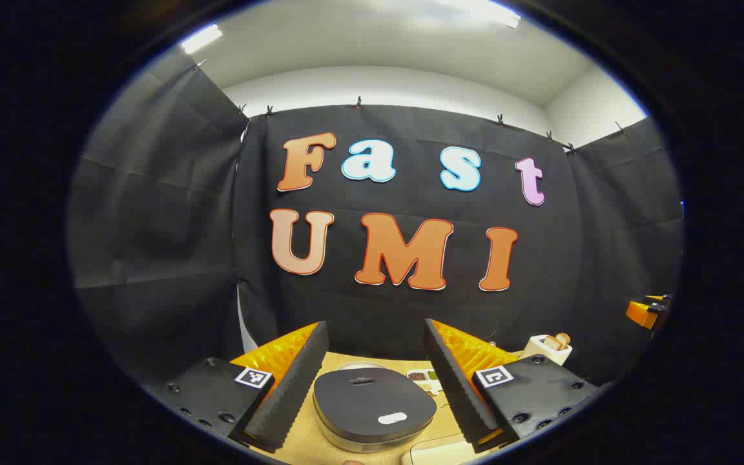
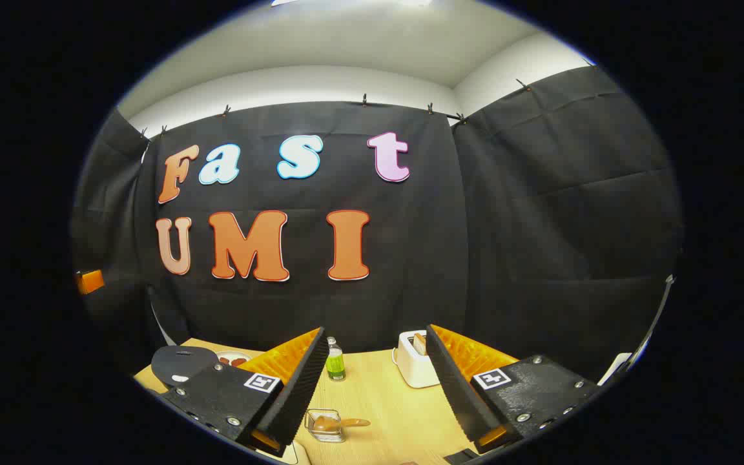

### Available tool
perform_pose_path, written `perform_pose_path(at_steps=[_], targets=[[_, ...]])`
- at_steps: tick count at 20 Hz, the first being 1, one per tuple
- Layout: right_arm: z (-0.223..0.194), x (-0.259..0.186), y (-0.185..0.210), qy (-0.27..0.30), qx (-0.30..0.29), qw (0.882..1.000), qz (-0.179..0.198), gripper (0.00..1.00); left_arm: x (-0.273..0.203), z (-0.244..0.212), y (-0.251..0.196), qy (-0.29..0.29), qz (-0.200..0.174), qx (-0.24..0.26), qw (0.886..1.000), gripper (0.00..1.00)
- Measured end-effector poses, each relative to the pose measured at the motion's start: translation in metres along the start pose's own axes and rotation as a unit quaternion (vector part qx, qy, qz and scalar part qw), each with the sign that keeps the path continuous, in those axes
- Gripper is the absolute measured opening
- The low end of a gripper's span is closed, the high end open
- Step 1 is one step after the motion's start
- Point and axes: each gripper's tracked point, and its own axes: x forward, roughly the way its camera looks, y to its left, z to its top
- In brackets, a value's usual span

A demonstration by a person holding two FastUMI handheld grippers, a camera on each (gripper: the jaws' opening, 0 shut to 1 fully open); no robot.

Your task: Close the left gripper, press the button to open the rice cooker; take a wooden spoon from the chopstick holder with the right hand, scoop a spoonful of rice and pour it into the rice cooker, then put the wooden spoon back into the chopstick holder.

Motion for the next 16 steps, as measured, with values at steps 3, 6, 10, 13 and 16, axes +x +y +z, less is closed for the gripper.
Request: perform_pose_path(at_steps=[3, 6, 10, 13, 16], targets=[[-0.003, 0.007, -0.005, -0.003, -0.003, 1.000, 0.022, 0.93, -0.008, -0.002, -0.008, 0.006, 0.020, -0.001, 1.000, 0.98], [-0.013, 0.008, -0.014, 0.013, 0.008, 1.000, 0.022, 0.93, -0.015, -0.001, -0.015, -0.007, 0.024, 0.003, 1.000, 0.99], [-0.006, 0.001, -0.013, 0.004, 0.015, 1.000, 0.013, 0.93, -0.015, -0.001, -0.016, 0.007, 0.007, 0.003, 1.000, 1.00], [-0.002, -0.005, -0.008, -0.008, 0.001, 1.000, 0.002, 0.93, -0.008, 0.015, -0.012, -0.003, -0.004, 0.000, 1.000, 0.98], [-0.001, -0.008, 0.009, -0.014, 0.001, 1.000, 0.011, 0.93, -0.007, 0.020, -0.001, -0.006, -0.001, 0.012, 1.000, 0.97]])
